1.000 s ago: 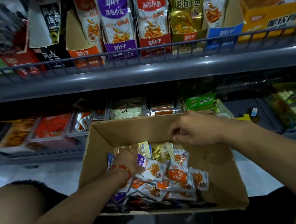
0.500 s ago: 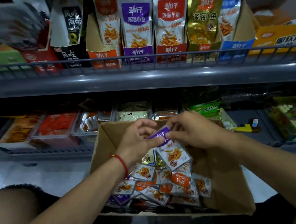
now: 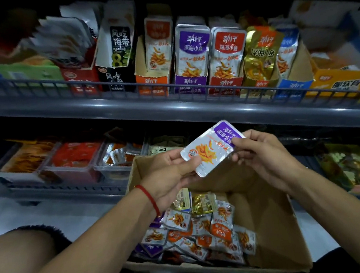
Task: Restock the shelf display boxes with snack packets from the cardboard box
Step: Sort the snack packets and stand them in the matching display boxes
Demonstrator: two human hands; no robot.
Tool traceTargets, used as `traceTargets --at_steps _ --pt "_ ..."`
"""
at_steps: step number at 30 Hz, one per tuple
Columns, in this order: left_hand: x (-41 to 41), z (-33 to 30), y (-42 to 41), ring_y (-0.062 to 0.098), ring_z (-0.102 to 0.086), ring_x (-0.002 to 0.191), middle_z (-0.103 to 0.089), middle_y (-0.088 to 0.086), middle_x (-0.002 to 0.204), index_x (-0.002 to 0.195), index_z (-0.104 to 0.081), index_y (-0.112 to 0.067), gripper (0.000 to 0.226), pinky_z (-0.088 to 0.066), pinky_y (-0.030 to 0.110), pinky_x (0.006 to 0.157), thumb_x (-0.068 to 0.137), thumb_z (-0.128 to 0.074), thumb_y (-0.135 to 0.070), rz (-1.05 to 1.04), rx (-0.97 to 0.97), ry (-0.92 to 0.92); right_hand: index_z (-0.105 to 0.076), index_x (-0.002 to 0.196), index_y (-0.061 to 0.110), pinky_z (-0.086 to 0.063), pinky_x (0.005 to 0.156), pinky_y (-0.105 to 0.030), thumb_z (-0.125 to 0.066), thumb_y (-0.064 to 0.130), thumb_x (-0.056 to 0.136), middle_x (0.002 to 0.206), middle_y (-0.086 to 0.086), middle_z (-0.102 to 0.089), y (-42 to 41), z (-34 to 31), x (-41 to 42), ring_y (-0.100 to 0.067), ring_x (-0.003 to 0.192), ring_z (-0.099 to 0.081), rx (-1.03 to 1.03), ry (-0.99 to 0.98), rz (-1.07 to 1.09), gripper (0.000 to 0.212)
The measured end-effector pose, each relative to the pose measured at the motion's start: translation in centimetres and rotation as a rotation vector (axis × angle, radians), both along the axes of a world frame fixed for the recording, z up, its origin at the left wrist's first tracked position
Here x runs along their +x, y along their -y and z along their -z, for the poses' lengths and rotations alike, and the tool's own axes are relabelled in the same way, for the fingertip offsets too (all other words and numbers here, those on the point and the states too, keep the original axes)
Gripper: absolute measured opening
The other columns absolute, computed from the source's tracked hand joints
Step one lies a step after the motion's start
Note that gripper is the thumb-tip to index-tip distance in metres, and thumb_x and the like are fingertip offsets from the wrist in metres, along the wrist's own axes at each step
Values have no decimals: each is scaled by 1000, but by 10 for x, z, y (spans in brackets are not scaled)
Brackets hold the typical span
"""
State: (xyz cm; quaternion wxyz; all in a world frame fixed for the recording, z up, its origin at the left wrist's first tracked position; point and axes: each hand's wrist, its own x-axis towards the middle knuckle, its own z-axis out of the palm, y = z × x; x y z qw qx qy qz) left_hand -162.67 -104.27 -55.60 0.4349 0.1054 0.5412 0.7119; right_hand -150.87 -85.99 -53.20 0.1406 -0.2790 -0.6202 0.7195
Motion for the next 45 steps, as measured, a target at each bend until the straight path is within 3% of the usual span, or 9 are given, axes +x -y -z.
traceTargets --at_steps 5,10,15,20,24,30,36,40,45 --pt "-2 -17 -1 19 -75 82 -77 13 98 108 -68 -2 26 -60 28 68 84 -73 -10 -159 95 -24 -64 91 9 -55 61 -21 -65 15 92 85 -11 -73 8 -8 0 -15 68 -68 -161 -113 55 6" --pt "-7 -33 3 15 -72 81 -77 10 100 113 -69 -8 41 -54 28 67 77 -70 -27 -81 176 81 -70 91 11 -54 63 -21 -66 18 88 86 -6 -72 9 -16 -2 -12 71 -64 -147 -139 44 9" --pt "-14 -47 3 14 -70 81 -76 8 99 117 -67 -8 29 -51 27 70 92 -63 -23 -122 237 133 -67 103 4 -50 62 -23 -63 15 97 86 -8 -71 0 -55 -21 -15 73 -60 230 -120 56 13" --pt "-31 -59 6 23 -68 109 -72 8 119 123 -66 -14 33 -59 41 90 94 -65 -27 -223 259 130 -68 101 14 -52 60 -24 -64 21 100 83 3 -69 -13 -121 -61 -6 70 -63 920 -216 161 8" --pt "-36 -62 7 27 -68 108 -67 13 121 119 -66 -11 24 -61 38 84 97 -59 -17 -275 229 138 -64 113 15 -56 82 -30 -55 36 103 107 1 -67 -28 -161 -86 -11 102 -65 1367 -169 206 24" --pt "-38 -64 10 25 -67 93 -65 10 110 114 -65 -12 19 -60 36 79 97 -56 -12 -310 175 81 -64 115 13 -51 84 -35 -54 33 105 104 -1 -63 -32 -160 -114 -14 97 -59 1563 -105 140 25" --pt "-39 -65 12 22 -65 85 -64 6 98 111 -64 -11 16 -58 33 71 97 -56 -11 -326 177 58 -66 119 15 -49 85 -32 -64 32 99 121 -3 -58 -30 -143 -136 -13 102 -54 1674 17 151 26" --pt "-39 -66 13 23 -65 84 -63 7 97 110 -64 -11 16 -58 34 72 96 -56 -10 -333 160 51 -62 124 19 -54 94 -33 -66 28 97 130 -5 -54 -32 -134 -142 -11 109 -53 1701 -61 183 29" --pt "-41 -63 15 23 -65 84 -64 8 99 105 -65 -11 15 -58 35 74 94 -56 -7 -340 101 23 -62 125 14 -55 87 -31 -65 26 98 134 -9 -51 -27 -131 -138 -16 102 -56 1744 -146 188 30"
